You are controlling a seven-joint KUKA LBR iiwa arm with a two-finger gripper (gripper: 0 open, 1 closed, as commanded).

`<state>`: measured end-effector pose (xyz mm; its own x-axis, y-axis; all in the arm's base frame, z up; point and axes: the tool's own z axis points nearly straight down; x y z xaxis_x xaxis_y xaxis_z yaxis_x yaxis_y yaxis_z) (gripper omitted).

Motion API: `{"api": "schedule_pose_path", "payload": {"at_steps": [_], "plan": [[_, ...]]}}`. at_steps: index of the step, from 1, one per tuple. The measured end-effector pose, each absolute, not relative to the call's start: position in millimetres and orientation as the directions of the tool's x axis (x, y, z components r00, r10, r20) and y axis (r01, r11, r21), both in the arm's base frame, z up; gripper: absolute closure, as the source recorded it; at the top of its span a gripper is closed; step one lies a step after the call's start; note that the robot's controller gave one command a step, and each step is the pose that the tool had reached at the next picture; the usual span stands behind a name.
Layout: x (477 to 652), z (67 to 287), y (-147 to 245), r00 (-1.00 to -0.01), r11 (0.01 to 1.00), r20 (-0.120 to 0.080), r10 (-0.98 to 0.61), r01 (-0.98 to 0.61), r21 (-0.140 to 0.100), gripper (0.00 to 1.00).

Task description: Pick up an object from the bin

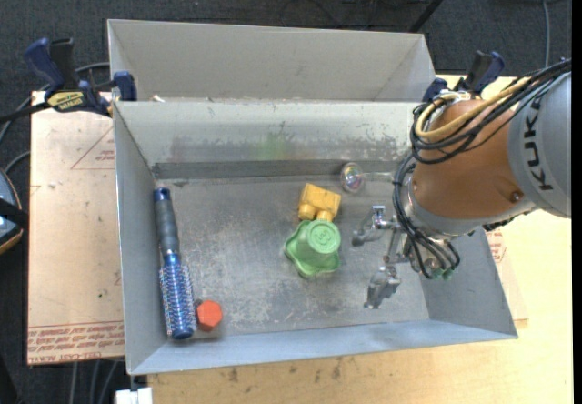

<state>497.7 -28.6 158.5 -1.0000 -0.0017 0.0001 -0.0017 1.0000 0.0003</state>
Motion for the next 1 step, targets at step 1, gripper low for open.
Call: {"api": "schedule_pose_path", "payload": {"at_steps": [1], "plan": [[540.5, 149.5, 39.6, -0.999, 0.999, -0.006, 0.039, 0.039, 0.005, 0.0]]}}
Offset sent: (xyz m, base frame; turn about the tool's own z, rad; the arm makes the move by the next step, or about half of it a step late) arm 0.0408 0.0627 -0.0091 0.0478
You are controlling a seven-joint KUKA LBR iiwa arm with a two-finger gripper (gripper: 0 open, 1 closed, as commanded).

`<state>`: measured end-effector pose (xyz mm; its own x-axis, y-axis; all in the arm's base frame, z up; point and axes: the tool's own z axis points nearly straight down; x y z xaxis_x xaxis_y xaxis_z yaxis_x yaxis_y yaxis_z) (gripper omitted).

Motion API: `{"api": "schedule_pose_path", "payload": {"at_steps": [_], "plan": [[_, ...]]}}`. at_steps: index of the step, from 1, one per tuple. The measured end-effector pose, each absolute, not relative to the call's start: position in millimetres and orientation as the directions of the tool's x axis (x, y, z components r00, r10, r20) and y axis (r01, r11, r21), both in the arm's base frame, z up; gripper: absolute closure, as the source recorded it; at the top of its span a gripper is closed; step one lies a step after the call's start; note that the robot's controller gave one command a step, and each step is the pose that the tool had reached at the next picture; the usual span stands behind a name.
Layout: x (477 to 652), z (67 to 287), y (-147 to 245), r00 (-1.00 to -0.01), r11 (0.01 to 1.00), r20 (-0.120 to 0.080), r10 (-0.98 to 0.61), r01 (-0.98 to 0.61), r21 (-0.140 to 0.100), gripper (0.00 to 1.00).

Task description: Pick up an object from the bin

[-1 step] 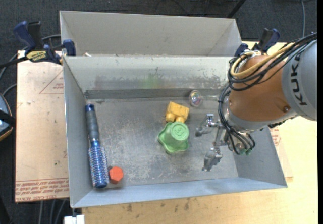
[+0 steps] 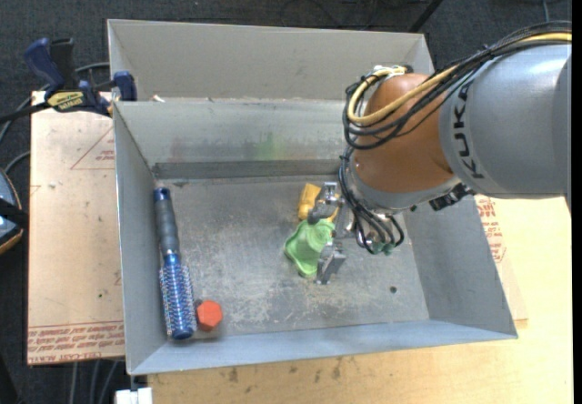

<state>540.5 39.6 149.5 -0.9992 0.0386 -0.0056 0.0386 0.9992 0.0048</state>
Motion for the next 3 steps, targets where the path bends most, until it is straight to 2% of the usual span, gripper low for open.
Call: {"api": "schedule_pose_path", "payload": {"at_steps": [1, 2, 3], "plan": [[550.3, 128.0, 25.5, -1.0, 1.0, -0.004, 0.004, 0.004, 0.002, 0.0], [602.7, 101.7, 9.0, -0.993, 0.993, -0.01, -0.116, -0.116, 0.001, 0.0], [623.0, 82.2, 11.8, -0.994, 0.994, -0.017, -0.11, -0.11, 0.001, 0.0]]}}
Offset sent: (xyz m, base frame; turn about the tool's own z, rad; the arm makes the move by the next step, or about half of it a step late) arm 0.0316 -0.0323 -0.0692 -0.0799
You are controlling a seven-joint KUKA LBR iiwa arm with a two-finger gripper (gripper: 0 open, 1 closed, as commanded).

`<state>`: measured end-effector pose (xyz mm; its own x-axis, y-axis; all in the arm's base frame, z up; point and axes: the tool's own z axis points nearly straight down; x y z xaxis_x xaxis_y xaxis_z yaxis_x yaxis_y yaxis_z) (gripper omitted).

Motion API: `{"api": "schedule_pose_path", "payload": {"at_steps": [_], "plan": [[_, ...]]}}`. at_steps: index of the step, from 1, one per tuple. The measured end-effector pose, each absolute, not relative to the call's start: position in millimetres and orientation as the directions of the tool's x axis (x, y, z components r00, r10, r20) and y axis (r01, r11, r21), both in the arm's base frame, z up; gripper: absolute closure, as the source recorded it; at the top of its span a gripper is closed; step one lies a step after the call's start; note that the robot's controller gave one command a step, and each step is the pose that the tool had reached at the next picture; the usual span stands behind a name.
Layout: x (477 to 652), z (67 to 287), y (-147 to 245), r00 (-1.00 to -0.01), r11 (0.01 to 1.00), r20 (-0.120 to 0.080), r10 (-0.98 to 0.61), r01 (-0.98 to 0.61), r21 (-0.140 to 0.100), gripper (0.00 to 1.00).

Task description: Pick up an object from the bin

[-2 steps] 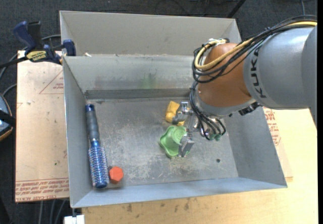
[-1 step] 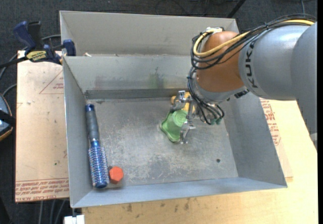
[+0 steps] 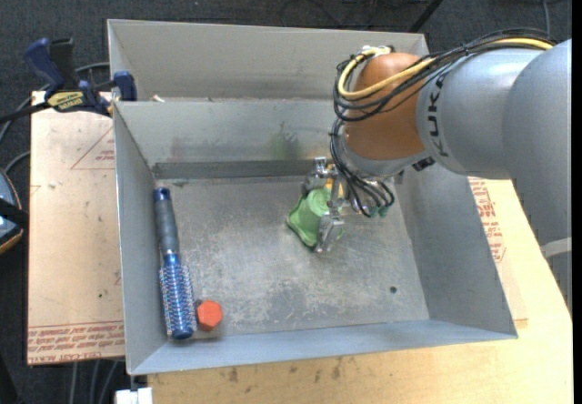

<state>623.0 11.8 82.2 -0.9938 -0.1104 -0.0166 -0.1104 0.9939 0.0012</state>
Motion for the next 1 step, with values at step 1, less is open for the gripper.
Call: {"api": "schedule_pose_path", "payload": {"at_steps": [1], "plan": [[623.0, 83.0, 11.8, -0.994, 0.994, -0.019, -0.11, -0.11, 0.001, 1.0]]}}
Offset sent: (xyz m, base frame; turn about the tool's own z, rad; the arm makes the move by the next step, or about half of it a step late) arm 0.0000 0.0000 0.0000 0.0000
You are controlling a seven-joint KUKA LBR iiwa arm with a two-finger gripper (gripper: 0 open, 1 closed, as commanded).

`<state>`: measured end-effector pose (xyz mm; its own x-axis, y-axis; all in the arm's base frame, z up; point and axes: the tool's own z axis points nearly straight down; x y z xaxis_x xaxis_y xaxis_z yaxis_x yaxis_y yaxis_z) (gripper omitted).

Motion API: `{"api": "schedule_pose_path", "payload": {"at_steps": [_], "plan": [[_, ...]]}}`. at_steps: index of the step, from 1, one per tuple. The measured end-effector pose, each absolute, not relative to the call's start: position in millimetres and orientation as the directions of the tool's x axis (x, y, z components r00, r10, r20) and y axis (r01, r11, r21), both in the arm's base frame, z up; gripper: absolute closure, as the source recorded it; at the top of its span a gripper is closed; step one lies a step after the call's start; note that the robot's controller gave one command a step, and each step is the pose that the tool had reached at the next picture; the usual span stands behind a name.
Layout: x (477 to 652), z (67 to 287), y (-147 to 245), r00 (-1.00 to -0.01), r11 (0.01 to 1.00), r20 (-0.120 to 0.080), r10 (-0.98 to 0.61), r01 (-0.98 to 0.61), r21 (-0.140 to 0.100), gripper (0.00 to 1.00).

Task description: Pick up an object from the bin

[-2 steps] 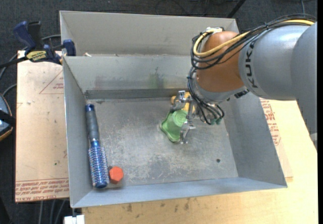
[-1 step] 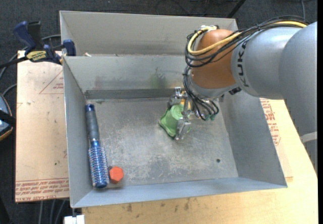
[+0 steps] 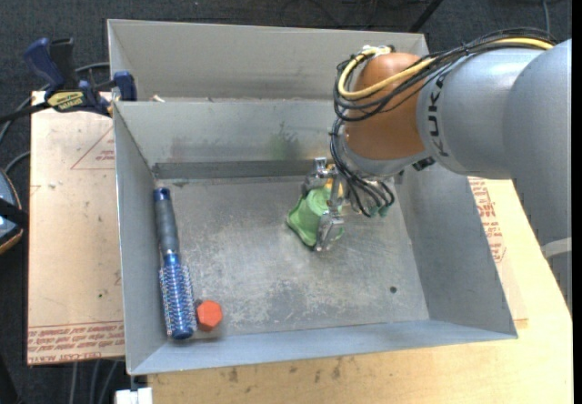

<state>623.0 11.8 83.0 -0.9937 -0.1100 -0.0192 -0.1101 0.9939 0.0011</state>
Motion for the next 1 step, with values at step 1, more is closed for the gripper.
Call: {"api": "schedule_pose_path", "payload": {"at_steps": [1], "plan": [[625.3, 232.9, 72.7, -0.854, 0.854, -0.01, -0.521, -0.521, -0.002, 1.0]]}}
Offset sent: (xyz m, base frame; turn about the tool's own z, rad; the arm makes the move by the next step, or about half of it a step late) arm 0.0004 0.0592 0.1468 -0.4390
